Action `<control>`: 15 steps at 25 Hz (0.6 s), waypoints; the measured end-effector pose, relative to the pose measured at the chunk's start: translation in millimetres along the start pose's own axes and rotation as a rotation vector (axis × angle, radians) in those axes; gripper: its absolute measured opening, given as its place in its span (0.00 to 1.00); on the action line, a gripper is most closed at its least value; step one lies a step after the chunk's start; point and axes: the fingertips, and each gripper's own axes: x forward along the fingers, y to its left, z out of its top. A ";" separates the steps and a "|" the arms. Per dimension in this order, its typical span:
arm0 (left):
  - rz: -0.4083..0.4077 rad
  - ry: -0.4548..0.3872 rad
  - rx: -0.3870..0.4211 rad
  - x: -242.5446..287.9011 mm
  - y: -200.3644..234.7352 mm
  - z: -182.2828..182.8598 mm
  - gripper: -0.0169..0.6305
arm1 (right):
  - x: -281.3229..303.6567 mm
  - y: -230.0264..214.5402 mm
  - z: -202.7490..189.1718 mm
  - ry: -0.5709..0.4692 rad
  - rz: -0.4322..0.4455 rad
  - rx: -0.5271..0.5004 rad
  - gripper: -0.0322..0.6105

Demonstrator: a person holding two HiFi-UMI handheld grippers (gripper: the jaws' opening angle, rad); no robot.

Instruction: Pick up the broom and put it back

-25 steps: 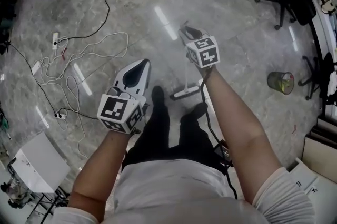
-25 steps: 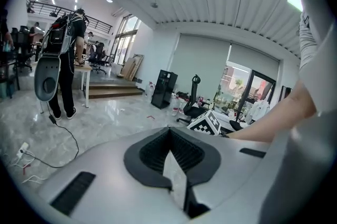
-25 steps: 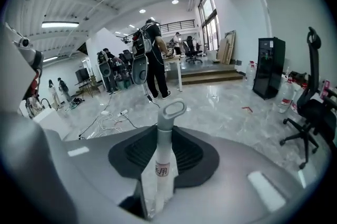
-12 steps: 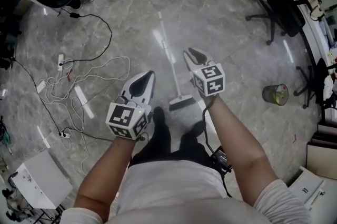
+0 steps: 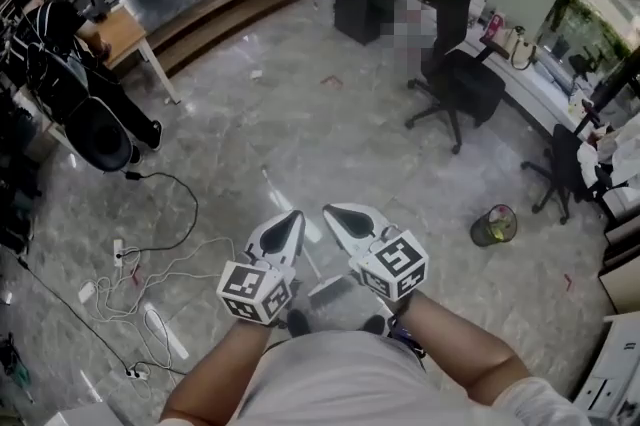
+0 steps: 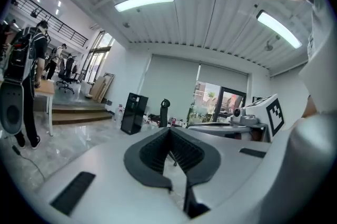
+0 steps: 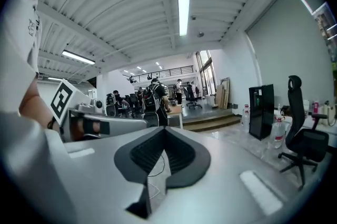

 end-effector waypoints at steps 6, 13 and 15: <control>-0.032 -0.044 0.053 20.4 -56.2 34.8 0.03 | -52.0 -2.6 40.3 -0.057 -0.018 -0.045 0.05; -0.043 -0.065 0.083 31.7 -81.1 45.2 0.03 | -79.7 -14.5 52.3 -0.094 -0.057 -0.060 0.05; -0.044 -0.063 0.086 32.7 -84.5 44.4 0.03 | -83.9 -15.7 53.3 -0.098 -0.060 -0.061 0.05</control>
